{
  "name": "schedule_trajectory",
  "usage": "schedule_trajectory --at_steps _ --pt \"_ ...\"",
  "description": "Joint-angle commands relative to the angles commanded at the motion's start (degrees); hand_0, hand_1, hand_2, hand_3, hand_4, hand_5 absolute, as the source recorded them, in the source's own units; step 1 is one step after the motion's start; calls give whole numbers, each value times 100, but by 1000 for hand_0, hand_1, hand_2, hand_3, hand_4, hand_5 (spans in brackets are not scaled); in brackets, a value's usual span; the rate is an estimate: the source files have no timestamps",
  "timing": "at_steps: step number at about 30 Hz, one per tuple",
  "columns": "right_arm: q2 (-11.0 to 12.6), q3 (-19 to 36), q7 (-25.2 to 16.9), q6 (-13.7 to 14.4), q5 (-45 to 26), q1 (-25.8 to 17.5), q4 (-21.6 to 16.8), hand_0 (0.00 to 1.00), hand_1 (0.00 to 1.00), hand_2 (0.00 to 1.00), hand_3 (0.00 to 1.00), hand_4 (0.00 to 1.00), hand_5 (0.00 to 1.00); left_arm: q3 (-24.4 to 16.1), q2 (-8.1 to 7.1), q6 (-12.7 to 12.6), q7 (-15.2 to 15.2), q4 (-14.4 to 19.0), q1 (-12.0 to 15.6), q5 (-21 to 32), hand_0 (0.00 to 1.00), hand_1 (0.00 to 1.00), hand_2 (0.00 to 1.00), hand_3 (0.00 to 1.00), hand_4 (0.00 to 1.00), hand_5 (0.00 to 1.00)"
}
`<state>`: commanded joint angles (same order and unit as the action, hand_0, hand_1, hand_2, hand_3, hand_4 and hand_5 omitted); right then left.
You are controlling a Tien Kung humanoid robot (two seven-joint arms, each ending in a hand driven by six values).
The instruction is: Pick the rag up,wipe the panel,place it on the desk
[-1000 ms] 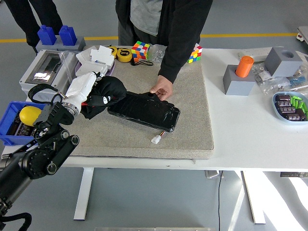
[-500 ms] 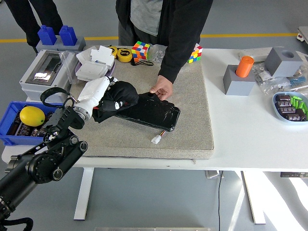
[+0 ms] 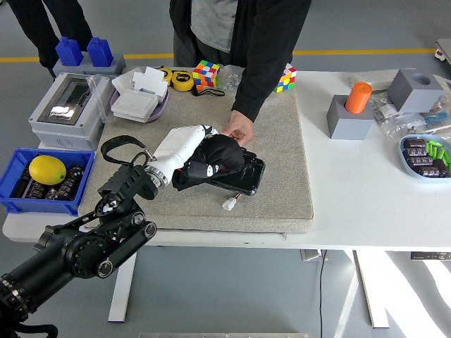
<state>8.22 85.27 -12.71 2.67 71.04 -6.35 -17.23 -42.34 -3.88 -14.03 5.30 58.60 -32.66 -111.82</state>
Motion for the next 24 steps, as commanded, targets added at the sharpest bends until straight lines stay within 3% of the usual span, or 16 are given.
schedule_trajectory --at_steps 15,24 --pt "-9 2 1 0 0 16 2 590 596 523 524 874 345 545 162 -23 -16 138 -75 127 246 356 436 556 714 2" --pt "-16 2 -2 1 2 6 -1 590 599 523 524 872 343 382 154 -45 -40 122 -40 59 246 355 437 556 715 2"
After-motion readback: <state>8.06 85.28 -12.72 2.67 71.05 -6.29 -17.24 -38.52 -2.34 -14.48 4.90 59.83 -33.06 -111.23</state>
